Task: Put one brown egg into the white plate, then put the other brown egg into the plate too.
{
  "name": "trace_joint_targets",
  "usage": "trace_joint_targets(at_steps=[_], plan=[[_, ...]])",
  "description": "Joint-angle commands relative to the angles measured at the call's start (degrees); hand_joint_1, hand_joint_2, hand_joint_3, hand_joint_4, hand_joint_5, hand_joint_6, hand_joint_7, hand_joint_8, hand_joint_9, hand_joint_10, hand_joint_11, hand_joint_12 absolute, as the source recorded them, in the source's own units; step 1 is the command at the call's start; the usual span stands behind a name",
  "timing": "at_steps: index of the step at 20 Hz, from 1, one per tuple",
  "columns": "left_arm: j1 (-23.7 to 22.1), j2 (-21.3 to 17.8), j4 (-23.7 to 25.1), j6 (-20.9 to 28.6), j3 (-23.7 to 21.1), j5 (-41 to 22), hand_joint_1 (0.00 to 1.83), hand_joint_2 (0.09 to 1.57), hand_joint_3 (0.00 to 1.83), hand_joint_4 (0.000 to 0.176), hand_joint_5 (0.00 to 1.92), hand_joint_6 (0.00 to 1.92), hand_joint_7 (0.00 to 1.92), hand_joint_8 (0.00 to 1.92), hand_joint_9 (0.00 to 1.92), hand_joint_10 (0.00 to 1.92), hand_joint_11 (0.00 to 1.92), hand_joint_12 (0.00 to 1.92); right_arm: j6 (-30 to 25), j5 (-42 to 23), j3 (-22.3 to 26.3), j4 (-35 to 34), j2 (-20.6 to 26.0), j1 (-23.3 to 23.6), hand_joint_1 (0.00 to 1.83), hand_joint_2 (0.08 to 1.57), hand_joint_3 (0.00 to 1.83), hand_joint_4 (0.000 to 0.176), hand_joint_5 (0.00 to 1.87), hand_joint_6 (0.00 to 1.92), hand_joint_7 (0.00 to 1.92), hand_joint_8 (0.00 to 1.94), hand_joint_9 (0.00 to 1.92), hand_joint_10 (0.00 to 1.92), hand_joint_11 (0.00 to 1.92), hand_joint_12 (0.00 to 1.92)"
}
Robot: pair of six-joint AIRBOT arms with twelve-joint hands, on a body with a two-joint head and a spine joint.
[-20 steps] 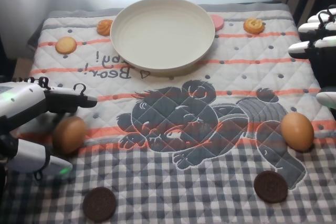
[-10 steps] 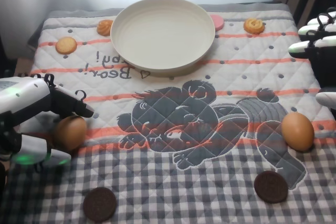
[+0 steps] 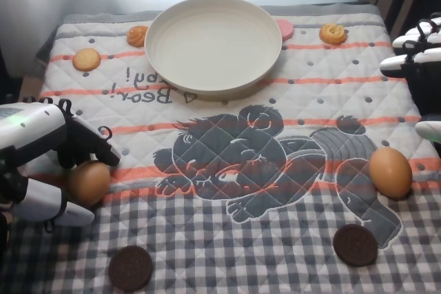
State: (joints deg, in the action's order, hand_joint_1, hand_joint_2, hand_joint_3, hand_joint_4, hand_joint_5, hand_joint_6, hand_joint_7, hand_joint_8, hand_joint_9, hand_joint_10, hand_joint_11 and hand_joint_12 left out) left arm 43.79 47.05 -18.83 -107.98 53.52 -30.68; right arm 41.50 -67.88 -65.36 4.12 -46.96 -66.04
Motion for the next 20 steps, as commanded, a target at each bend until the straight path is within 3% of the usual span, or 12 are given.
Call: trace_joint_targets(at_steps=[1,3,6,7,8,11,14,17,18,19,20], plan=[[-0.4,-0.2,0.1,-0.1,0.2,-4.7,1.26,1.1,0.0,0.0,1.27,0.18,0.9,1.33,0.66,1.48,0.25,1.69,0.0,-6.8,-0.4,-2.0,-0.2,0.2,0.44,1.2,0.0,0.086,0.63,0.0,0.56,0.01,0.56,0.01,0.5,0.11],[-0.8,0.0,-0.2,-0.1,0.3,-5.4,1.27,1.1,0.0,0.0,1.31,0.08,0.91,1.33,0.66,1.51,0.26,1.72,0.0,-6.8,-0.6,-2.0,-0.3,0.2,0.43,1.19,0.0,0.094,0.62,0.0,0.56,0.01,0.56,0.01,0.51,0.11],[-3.1,0.8,0.2,-0.1,0.7,-7.5,1.27,1.09,0.0,0.0,1.31,0.09,0.95,1.26,0.76,1.23,0.26,1.57,0.0,-6.8,-0.8,-2.0,-0.5,0.2,0.43,1.2,0.0,0.081,0.63,0.0,0.57,0.01,0.57,0.01,0.51,0.11],[-4.3,1.5,0.5,-0.1,1.3,-7.8,1.27,1.09,0.0,0.0,1.25,0.22,0.97,1.23,0.77,1.17,0.22,1.56,0.0,-6.8,-0.9,-2.0,-0.6,0.2,0.45,1.2,0.0,0.073,0.63,0.0,0.57,0.01,0.57,0.01,0.51,0.1],[-5.8,2.5,0.8,-0.1,2.2,-7.7,1.27,1.09,0.0,0.0,1.25,0.22,0.97,1.23,0.77,1.17,0.22,1.56,0.0,-6.8,-0.9,-2.1,-0.6,0.2,0.45,1.2,0.0,0.073,0.63,0.0,0.57,0.01,0.57,0.01,0.51,0.1],[-11.5,6.5,1.3,-0.1,6.3,-6.2,1.26,1.06,0.0,0.0,1.24,0.33,1.04,1.07,0.86,1.01,0.23,1.52,0.0,-6.8,-1.1,-2.0,-0.7,0.2,0.44,1.19,0.0,0.095,0.63,0.0,0.58,0.0,0.57,0.01,0.52,0.1],[-16.5,10.8,0.2,-0.1,11.4,-3.9,1.25,1.08,0.0,0.0,1.15,0.54,1.0,1.1,0.89,0.84,0.25,1.43,0.0,-6.9,-1.5,-2.0,-1.2,0.3,0.48,1.2,0.0,0.079,0.64,0.0,0.59,0.01,0.58,0.01,0.53,0.1],[-21.5,15.8,-0.7,-0.1,17.3,-0.9,1.26,1.07,0.0,0.0,1.2,0.39,1.02,1.11,0.91,0.95,0.25,1.54,0.0,-6.9,-2.2,-1.7,-2.0,0.8,0.45,1.2,0.0,0.068,0.65,0.0,0.59,0.0,0.58,0.0,0.53,0.1],[-22.4,16.9,-1.0,-0.1,18.9,0.0,1.27,1.07,0.0,0.0,1.22,0.35,1.02,1.12,0.9,1.06,0.24,1.63,0.0,-6.8,-2.5,-1.4,-2.3,1.2,0.46,1.2,0.0,0.075,0.65,0.0,0.59,0.0,0.58,0.0,0.53,0.09],[-23.8,18.6,-1.8,-0.1,21.3,1.4,1.27,1.09,0.0,0.0,1.22,0.3,0.96,1.24,0.82,1.32,0.2,1.75,0.0,-6.8,-3.0,-0.7,-2.8,1.9,0.48,1.2,0.0,0.081,0.64,0.0,0.59,0.0,0.58,0.0,0.52,0.09],[-24.9,20.4,-2.2,-0.1,23.7,2.6,1.27,1.09,0.0,0.0,1.23,0.28,0.95,1.26,0.8,1.35,0.19,1.73,0.0,-6.7,-3.4,-0.2,-3.3,2.6,0.5,1.2,0.0,0.083,0.65,0.0,0.6,0.0,0.58,0.0,0.52,0.09]])
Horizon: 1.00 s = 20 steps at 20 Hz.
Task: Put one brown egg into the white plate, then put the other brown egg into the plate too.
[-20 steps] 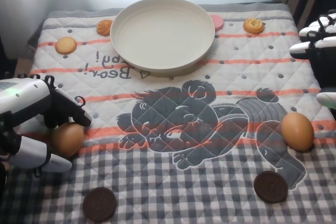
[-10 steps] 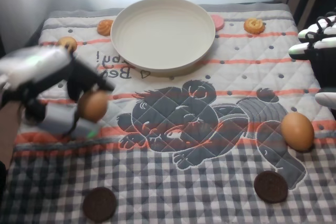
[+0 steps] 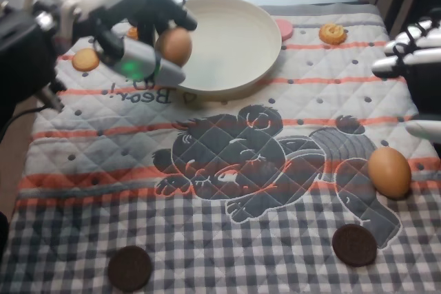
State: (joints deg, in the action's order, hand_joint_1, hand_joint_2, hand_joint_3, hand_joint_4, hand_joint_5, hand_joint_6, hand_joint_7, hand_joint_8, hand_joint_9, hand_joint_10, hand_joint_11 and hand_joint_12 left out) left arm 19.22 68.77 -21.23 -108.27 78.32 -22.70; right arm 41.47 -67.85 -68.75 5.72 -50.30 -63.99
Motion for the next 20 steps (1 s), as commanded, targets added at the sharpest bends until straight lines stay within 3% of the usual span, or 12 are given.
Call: trace_joint_targets(at_steps=[1,3,4,5,7,9,11,12,13,15,16,20], plan=[[-1.2,0.4,-0.3,0.2,1.3,-4.1,1.27,1.09,0.0,0.0,1.25,0.23,0.96,1.25,0.81,1.34,0.16,1.71,0.0,-6.7,-0.4,-1.4,-0.4,1.1,0.48,1.19,0.0,0.083,0.65,0.0,0.6,0.0,0.58,0.0,0.52,0.09],[-3.0,4.6,-2.0,0.2,6.8,-1.7,1.28,1.07,0.0,0.0,1.28,0.17,1.0,1.18,0.86,1.21,0.17,1.61,0.0,-6.7,-1.0,-0.7,-1.1,2.0,0.45,1.18,0.0,0.096,0.64,0.0,0.59,0.0,0.58,0.0,0.52,0.08],[-3.7,7.0,-2.7,0.2,9.7,-0.3,1.27,1.06,0.04,0.0,1.09,0.7,1.03,0.99,0.82,1.21,0.16,1.64,0.0,-6.7,-1.3,-0.2,-1.6,2.4,0.46,1.18,0.0,0.105,0.64,0.0,0.59,0.0,0.57,0.0,0.52,0.08],[-3.9,8.4,-3.0,0.2,11.3,0.8,1.09,1.06,0.01,0.106,1.08,0.78,0.98,0.67,0.79,1.15,0.15,1.63,0.0,-6.6,-1.7,0.4,-2.2,2.9,0.44,1.18,0.0,0.105,0.64,0.0,0.59,0.0,0.57,0.0,0.52,0.08],[-3.9,9.7,-3.4,0.2,12.8,1.7,0.88,0.98,0.0,0.05,0.9,0.08,0.92,0.32,0.73,0.86,0.12,1.5,0.0,-5.8,-2.5,2.2,-3.2,4.6,0.42,1.17,0.0,0.121,0.65,0.0,0.59,0.0,0.58,0.0,0.55,0.09],[-4.0,10.2,-3.4,0.2,13.1,2.1,0.84,0.95,0.0,0.033,0.87,0.0,0.96,0.15,0.74,0.73,0.15,1.4,0.0,-5.3,-3.0,3.1,-4.0,5.4,0.42,1.17,0.0,0.108,0.65,0.0,0.6,0.01,0.59,0.01,0.56,0.09],[-4.0,11.1,-3.5,0.2,14.2,2.6,0.79,0.93,0.0,0.03,0.79,0.0,0.93,0.13,0.6,0.98,0.1,1.56,0.0,-5.3,-3.1,3.2,-4.3,5.4,0.39,1.18,0.0,0.094,0.65,0.0,0.6,0.0,0.6,0.01,0.57,0.09],[-4.0,11.2,-3.6,0.2,14.3,2.7,0.78,0.91,0.0,0.036,0.74,0.0,0.9,0.12,0.57,0.98,0.07,1.59,0.0,-5.3,-3.2,3.3,-4.5,5.4,0.38,1.18,0.0,0.092,0.64,0.0,0.6,0.0,0.6,0.01,0.58,0.1],[-4.0,11.1,-3.8,0.2,14.2,2.7,0.77,0.86,0.0,0.085,0.49,0.0,0.73,0.04,0.43,0.92,0.0,1.61,0.0,-5.2,-3.2,3.4,-4.6,5.4,0.38,1.17,0.0,0.096,0.65,0.0,0.6,0.0,0.6,0.0,0.57,0.09],[-4.0,11.0,-3.8,0.2,14.0,2.6,0.77,0.84,0.0,0.098,0.41,0.0,0.68,0.02,0.39,0.89,0.0,1.57,0.0,-5.2,-3.2,3.4,-4.6,5.4,0.38,1.18,0.0,0.095,0.64,0.0,0.6,0.0,0.6,0.0,0.57,0.09],[-4.0,10.9,-3.8,0.2,13.8,2.4,0.74,0.8,0.0,0.166,0.23,0.0,0.49,0.0,0.41,0.37,0.0,1.29,0.0,-5.1,-3.2,3.4,-4.6,5.3,0.38,1.17,0.0,0.092,0.64,0.0,0.61,0.0,0.59,0.0,0.57,0.09],[-3.0,7.8,-3.6,0.5,9.6,0.2,0.72,0.77,0.0,0.176,0.2,0.0,0.32,0.0,0.4,0.02,0.0,1.0,0.0,-5.0,-3.3,3.4,-4.5,5.3,0.36,1.18,0.0,0.097,0.62,0.0,0.6,0.0,0.58,0.0,0.56,0.09]])
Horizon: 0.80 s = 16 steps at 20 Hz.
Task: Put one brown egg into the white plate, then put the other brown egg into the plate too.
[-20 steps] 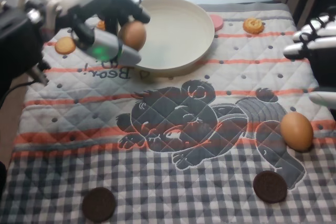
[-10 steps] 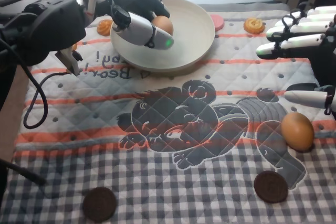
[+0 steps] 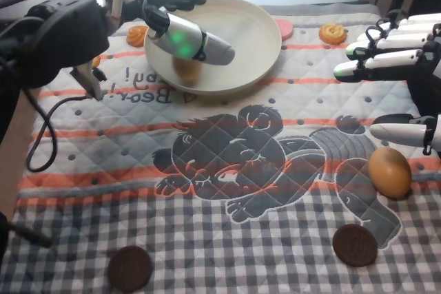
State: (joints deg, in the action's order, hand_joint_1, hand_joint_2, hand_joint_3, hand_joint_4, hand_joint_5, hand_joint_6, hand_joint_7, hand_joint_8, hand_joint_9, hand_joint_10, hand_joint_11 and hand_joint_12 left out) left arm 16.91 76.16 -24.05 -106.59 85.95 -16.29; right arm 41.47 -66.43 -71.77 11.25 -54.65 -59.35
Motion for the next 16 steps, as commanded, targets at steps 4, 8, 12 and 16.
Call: trace_joint_targets(at_steps=[4,8,12,16], plan=[[4.9,-7.2,7.9,14.2,-6.4,-13.7,0.71,0.79,0.0,0.176,0.16,0.0,0.2,0.0,0.28,0.0,0.0,0.68,0.0,-6.4,0.0,-1.4,0.1,0.6,0.35,1.17,0.0,0.098,0.52,0.0,0.57,0.0,0.55,0.0,0.53,0.08],[10.9,-17.0,13.0,16.8,-18.5,-22.7,0.61,0.79,0.0,0.176,0.08,0.0,0.09,0.0,0.11,0.0,0.0,0.18,0.0,-4.6,0.6,1.1,0.1,-0.3,0.39,1.06,0.0,0.098,0.37,0.0,0.49,0.0,0.49,0.0,0.48,0.07],[22.0,-27.1,16.7,27.2,-29.3,-36.2,0.66,0.75,0.0,0.176,0.08,0.0,0.13,0.01,0.14,0.01,0.0,0.0,0.0,-1.1,1.0,2.5,0.2,-1.2,0.55,0.96,0.0,0.083,0.3,0.0,0.45,0.0,0.49,0.0,0.4,0.25],[27.7,-30.8,16.4,28.4,-33.7,-42.1,0.59,0.78,0.01,0.176,0.11,0.01,0.19,0.02,0.2,0.02,0.04,0.02,0.0,0.7,1.4,2.9,1.0,-2.7,0.66,0.9,0.0,0.097,0.22,0.0,0.42,0.0,0.47,0.0,0.13,0.82]])
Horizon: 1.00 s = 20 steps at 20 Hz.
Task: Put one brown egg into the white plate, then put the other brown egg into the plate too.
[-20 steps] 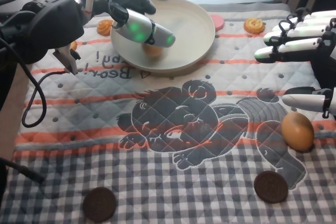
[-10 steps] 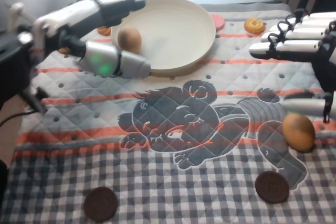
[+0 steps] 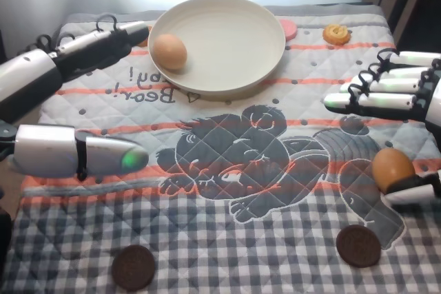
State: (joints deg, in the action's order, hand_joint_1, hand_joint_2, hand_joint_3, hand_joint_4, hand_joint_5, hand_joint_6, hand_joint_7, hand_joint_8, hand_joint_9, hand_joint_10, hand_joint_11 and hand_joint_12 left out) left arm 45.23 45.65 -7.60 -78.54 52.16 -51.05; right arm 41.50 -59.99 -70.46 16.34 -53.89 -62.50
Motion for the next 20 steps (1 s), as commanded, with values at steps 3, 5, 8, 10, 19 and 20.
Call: trace_joint_targets(at_steps=[3,5,8,10,19,20], plan=[[0.4,-0.5,-1.2,0.3,0.0,-6.7,0.64,0.78,0.0,0.176,0.11,0.0,0.2,0.01,0.2,0.01,0.04,0.02,0.0,-4.5,0.3,-1.9,0.8,-0.9,0.66,0.87,0.0,0.107,0.21,0.0,0.46,0.01,0.52,0.02,0.19,0.88],[1.2,-0.6,-2.0,0.4,0.0,-6.7,0.66,0.77,0.0,0.176,0.11,0.0,0.2,0.01,0.2,0.01,0.04,0.03,0.0,-4.0,0.6,-1.8,1.4,-2.1,0.68,0.84,0.0,0.121,0.22,0.0,0.48,0.01,0.55,0.02,0.22,0.9],[2.2,-0.6,-2.8,0.6,-0.1,-6.6,0.68,0.76,0.0,0.176,0.12,0.01,0.22,0.01,0.21,0.01,0.05,0.04,0.0,-3.4,0.8,-1.6,1.9,-3.3,0.68,0.84,0.0,0.09,0.26,0.01,0.52,0.01,0.61,0.02,0.26,0.95],[2.5,-0.7,-3.3,0.6,-0.1,-6.7,0.67,0.76,0.0,0.176,0.13,0.01,0.21,0.01,0.2,0.0,0.04,0.04,0.0,-3.2,0.9,-1.6,2.0,-3.3,0.68,0.86,0.0,0.092,0.3,0.01,0.57,0.02,0.66,0.03,0.34,0.93],[2.6,-0.3,-3.7,0.6,0.3,-6.1,0.67,0.79,0.01,0.176,0.13,0.0,0.22,0.0,0.21,0.0,0.04,0.06,0.0,-3.2,0.1,-2.3,-0.4,-2.9,0.9,0.92,0.0,0.0,0.68,0.0,0.95,0.06,0.7,1.01,0.63,1.29],[2.6,-0.3,-3.7,0.6,0.3,-5.9,0.67,0.78,0.0,0.176,0.13,0.0,0.22,0.0,0.21,0.0,0.04,0.06,0.0,-3.2,0.1,-2.3,-0.6,-2.8,0.9,0.93,0.0,0.004,0.69,0.0,0.96,0.08,0.69,1.07,0.65,1.31]])
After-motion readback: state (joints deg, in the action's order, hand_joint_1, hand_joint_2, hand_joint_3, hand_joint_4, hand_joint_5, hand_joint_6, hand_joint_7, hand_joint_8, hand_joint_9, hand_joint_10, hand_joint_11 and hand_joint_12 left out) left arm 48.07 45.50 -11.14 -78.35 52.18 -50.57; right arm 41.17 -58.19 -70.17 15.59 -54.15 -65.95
